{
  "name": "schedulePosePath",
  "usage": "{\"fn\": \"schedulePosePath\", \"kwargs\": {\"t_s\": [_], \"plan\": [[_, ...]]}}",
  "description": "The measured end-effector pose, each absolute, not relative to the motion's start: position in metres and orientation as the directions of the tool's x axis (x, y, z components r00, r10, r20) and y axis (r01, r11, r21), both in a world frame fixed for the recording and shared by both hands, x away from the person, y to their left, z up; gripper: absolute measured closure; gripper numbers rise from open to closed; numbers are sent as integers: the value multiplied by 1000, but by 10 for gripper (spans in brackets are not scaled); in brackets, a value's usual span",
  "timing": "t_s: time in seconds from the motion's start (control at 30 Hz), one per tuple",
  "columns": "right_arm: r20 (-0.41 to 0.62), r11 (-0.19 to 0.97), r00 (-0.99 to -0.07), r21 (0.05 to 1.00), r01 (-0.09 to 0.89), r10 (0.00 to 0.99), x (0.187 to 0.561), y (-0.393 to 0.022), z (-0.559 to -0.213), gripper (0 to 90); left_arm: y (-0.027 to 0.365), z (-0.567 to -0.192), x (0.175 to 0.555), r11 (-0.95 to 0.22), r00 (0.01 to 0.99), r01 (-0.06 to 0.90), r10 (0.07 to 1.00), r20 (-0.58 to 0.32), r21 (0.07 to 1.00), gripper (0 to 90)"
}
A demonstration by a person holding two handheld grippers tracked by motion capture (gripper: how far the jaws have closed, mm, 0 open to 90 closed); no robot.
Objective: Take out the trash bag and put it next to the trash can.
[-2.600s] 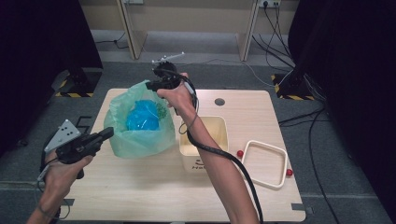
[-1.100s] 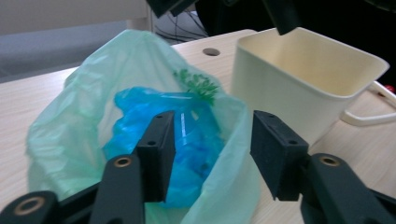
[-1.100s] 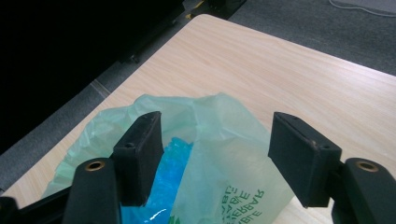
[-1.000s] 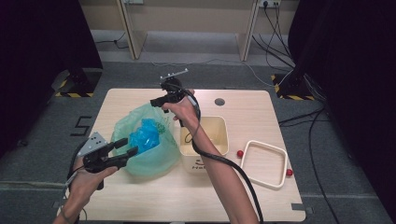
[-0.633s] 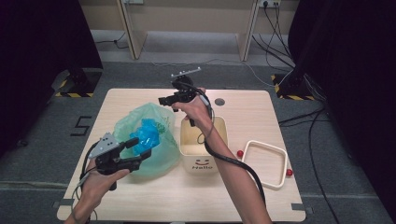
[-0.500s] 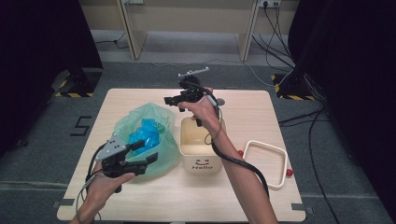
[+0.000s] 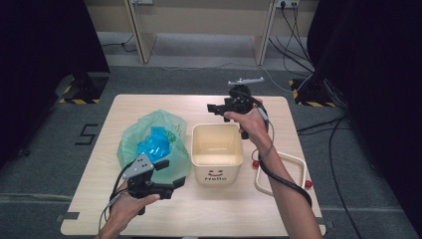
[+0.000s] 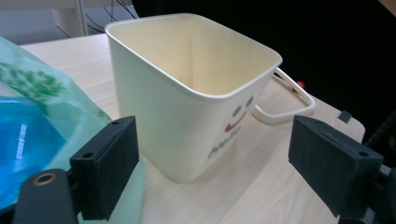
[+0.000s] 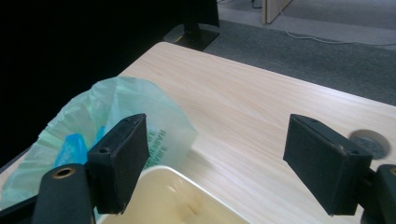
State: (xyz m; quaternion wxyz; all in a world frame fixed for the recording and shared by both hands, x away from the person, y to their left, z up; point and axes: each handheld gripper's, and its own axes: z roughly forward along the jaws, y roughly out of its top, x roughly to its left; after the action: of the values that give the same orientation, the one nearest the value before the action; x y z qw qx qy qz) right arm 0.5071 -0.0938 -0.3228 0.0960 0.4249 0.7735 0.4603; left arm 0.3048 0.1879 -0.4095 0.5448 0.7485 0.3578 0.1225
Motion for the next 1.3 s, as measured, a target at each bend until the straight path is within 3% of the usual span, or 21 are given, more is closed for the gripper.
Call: {"fn": "schedulePosePath", "kwargs": {"t_s": [0.67, 1.3], "plan": [[225, 146, -516, 800, 582, 826, 477, -209, -350, 219, 169, -452, 298, -176, 735, 364, 658, -165, 915, 152], [213, 102, -411, 776, 623, 886, 456, -269, -398, 226, 160, -490, 292, -294, 739, 371, 667, -89, 881, 153]]}}
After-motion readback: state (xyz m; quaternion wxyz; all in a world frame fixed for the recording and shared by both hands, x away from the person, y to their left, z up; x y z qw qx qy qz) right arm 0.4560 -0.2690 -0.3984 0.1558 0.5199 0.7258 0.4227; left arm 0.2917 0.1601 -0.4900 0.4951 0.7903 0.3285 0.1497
